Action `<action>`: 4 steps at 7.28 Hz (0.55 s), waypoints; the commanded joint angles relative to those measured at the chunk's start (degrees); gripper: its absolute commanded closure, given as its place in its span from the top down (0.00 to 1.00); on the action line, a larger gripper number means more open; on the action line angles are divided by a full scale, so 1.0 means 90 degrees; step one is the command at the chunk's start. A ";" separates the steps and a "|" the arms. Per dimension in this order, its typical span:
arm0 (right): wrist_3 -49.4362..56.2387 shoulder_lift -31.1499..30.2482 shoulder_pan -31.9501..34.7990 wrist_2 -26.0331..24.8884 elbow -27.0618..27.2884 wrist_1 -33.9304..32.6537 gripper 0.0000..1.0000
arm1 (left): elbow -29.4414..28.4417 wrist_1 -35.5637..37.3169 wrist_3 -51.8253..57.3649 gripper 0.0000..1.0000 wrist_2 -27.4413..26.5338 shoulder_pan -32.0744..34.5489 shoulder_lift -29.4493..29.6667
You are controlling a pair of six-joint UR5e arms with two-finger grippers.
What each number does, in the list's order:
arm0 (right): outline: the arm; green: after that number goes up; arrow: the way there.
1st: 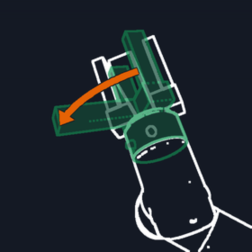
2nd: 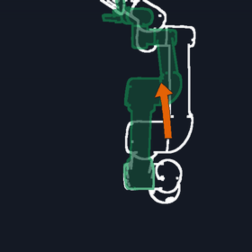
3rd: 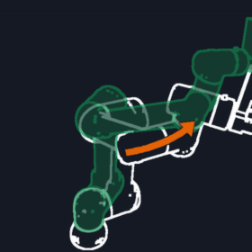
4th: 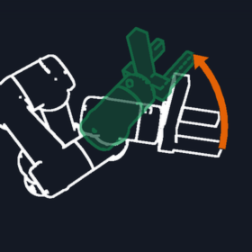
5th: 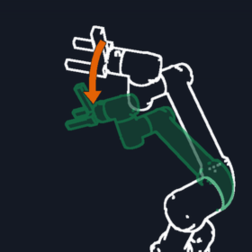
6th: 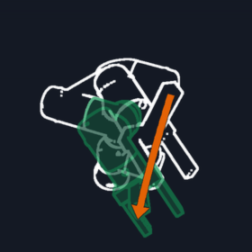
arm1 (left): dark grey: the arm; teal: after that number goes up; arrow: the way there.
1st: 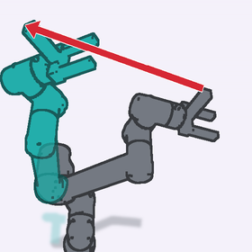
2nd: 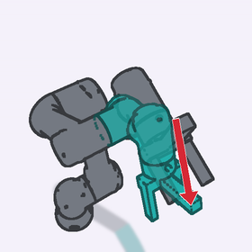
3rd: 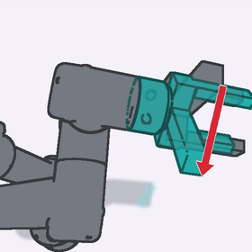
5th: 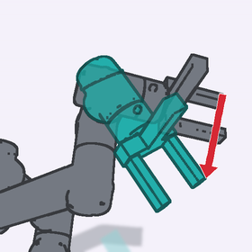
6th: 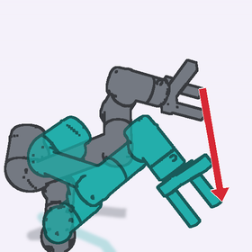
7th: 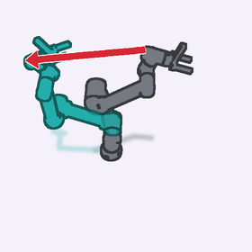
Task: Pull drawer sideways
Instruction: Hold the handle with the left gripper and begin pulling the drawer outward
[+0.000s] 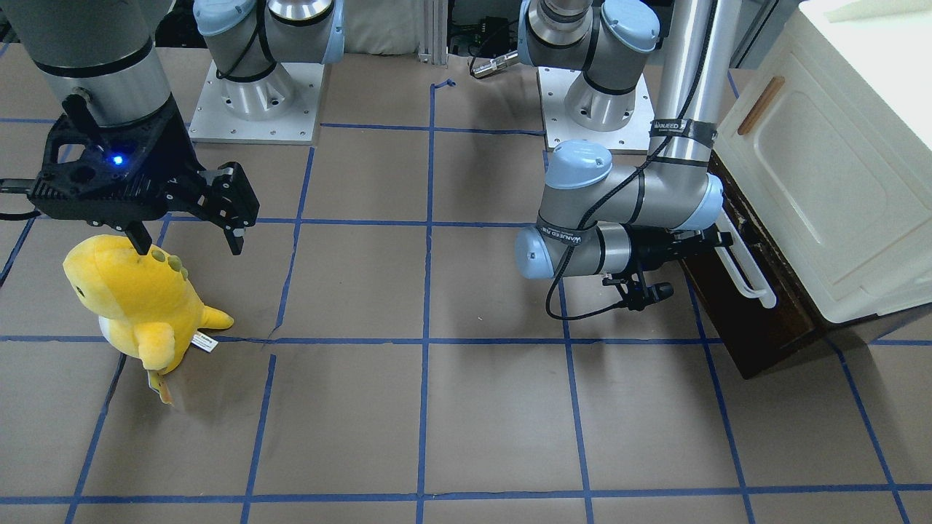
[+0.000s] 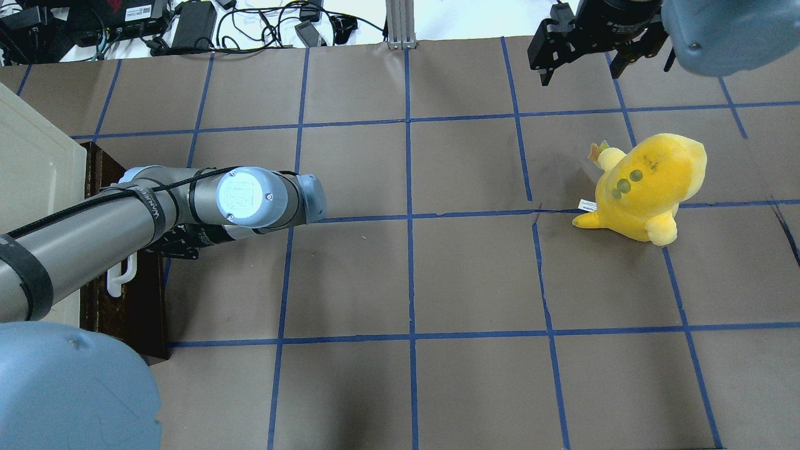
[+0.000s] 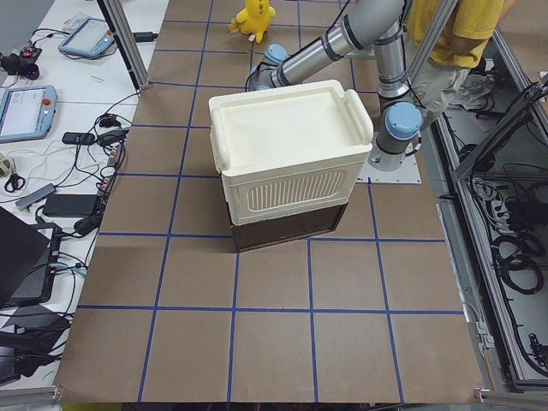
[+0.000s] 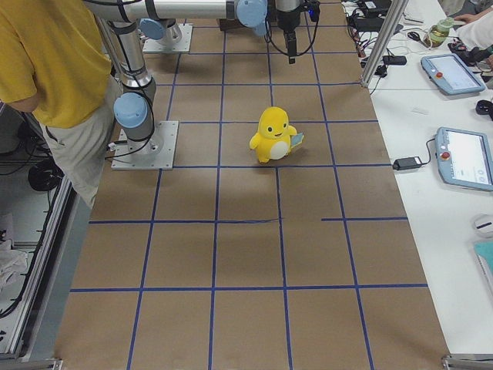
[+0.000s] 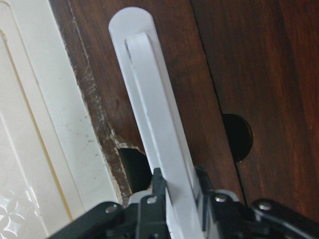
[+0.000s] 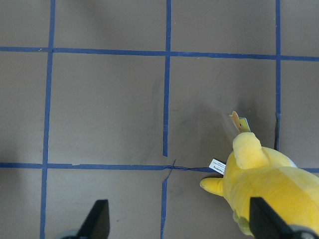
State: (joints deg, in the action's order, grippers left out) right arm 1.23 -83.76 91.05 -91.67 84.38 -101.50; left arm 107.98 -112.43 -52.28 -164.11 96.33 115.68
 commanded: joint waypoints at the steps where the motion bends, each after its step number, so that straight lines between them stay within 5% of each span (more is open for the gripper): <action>1: 0.0000 0.0000 0.0000 0.0000 0.0000 -0.0001 1.00 | -0.0006 0.0002 -0.0001 0.25 -0.0008 0.0009 0.0008; 4: 0.0000 0.0000 0.0000 0.0000 0.0000 -0.0001 1.00 | -0.0016 0.0021 -0.0001 0.25 0.0012 0.0126 0.0037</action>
State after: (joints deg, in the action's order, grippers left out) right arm 1.23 -83.76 91.05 -91.67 84.38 -101.51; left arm 107.90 -112.38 -52.29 -164.07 96.80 115.87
